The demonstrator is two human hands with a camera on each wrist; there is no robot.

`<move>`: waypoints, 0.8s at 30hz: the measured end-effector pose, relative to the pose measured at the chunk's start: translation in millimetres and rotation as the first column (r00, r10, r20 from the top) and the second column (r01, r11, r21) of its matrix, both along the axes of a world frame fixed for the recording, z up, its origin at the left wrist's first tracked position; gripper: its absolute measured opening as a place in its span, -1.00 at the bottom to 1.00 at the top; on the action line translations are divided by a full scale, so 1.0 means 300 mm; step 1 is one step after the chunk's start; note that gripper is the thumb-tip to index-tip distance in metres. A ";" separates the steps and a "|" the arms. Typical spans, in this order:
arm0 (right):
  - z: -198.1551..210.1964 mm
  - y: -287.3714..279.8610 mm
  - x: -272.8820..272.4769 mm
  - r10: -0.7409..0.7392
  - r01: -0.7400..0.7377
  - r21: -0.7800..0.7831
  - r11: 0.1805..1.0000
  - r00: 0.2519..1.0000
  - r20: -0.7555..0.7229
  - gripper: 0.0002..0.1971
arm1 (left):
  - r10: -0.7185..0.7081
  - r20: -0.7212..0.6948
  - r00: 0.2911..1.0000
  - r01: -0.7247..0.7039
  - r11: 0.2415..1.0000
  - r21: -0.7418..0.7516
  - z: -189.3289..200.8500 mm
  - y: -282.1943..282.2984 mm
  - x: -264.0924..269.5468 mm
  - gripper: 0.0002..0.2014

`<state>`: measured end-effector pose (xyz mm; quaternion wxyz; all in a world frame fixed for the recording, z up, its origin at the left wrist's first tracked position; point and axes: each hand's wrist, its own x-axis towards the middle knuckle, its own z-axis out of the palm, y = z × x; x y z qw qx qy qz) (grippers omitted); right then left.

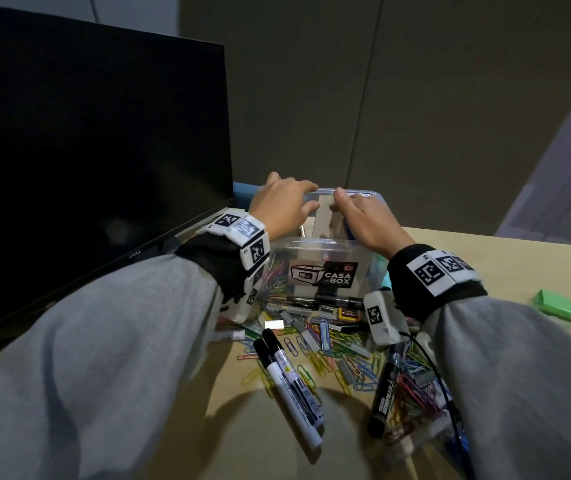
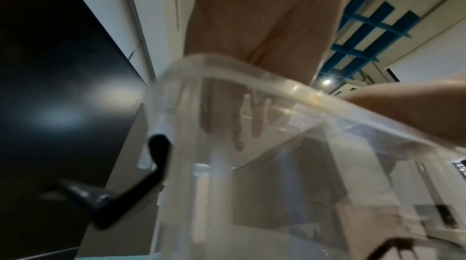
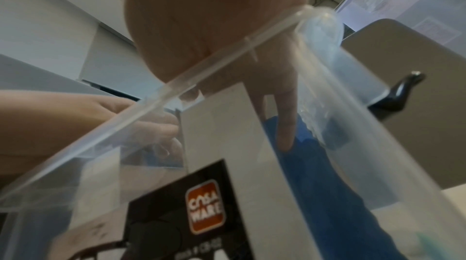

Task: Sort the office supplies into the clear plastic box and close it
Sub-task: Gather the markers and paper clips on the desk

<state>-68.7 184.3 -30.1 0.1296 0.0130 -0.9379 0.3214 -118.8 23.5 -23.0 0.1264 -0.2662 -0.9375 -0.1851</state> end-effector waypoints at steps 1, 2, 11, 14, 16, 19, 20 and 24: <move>-0.001 0.001 0.000 0.001 -0.001 0.002 1.000 1.000 0.000 -0.39 | -0.011 -0.010 1.000 0.011 1.000 -0.006 0.003 -0.010 0.011 -0.57; -0.001 0.000 0.001 0.003 -0.003 0.003 1.000 1.000 -0.001 -0.39 | -0.030 -0.025 0.999 0.030 1.000 -0.007 0.008 -0.022 0.025 -0.59; 0.007 -0.005 0.003 0.004 -0.004 0.048 0.999 1.000 0.009 -0.41 | -0.659 0.092 0.746 0.654 0.700 -0.287 -0.001 -0.157 0.258 -0.89; 0.002 -0.001 0.002 -0.005 0.005 0.023 1.000 1.000 0.014 -0.39 | -0.619 0.310 0.722 0.682 0.559 -0.471 -0.069 -0.178 0.322 -0.71; 0.001 0.002 0.002 -0.012 0.012 0.019 1.000 1.000 0.001 -0.39 | -0.589 0.371 0.718 0.685 0.499 -0.531 -0.109 -0.188 0.343 -0.58; 0.001 0.001 0.004 -0.016 0.016 0.039 0.999 1.000 -0.001 -0.38 | -0.579 0.396 0.713 0.684 0.449 -0.575 -0.146 -0.191 0.350 -0.53; 0.000 0.000 0.004 -0.017 0.017 0.044 0.999 1.000 0.001 -0.38 | -0.573 0.399 0.716 0.679 0.438 -0.590 -0.154 -0.189 0.351 -0.53; -0.001 0.000 0.006 -0.016 0.017 0.041 0.999 1.000 -0.011 -0.40 | -0.574 0.387 0.722 0.668 0.431 -0.606 -0.167 -0.175 0.355 -0.58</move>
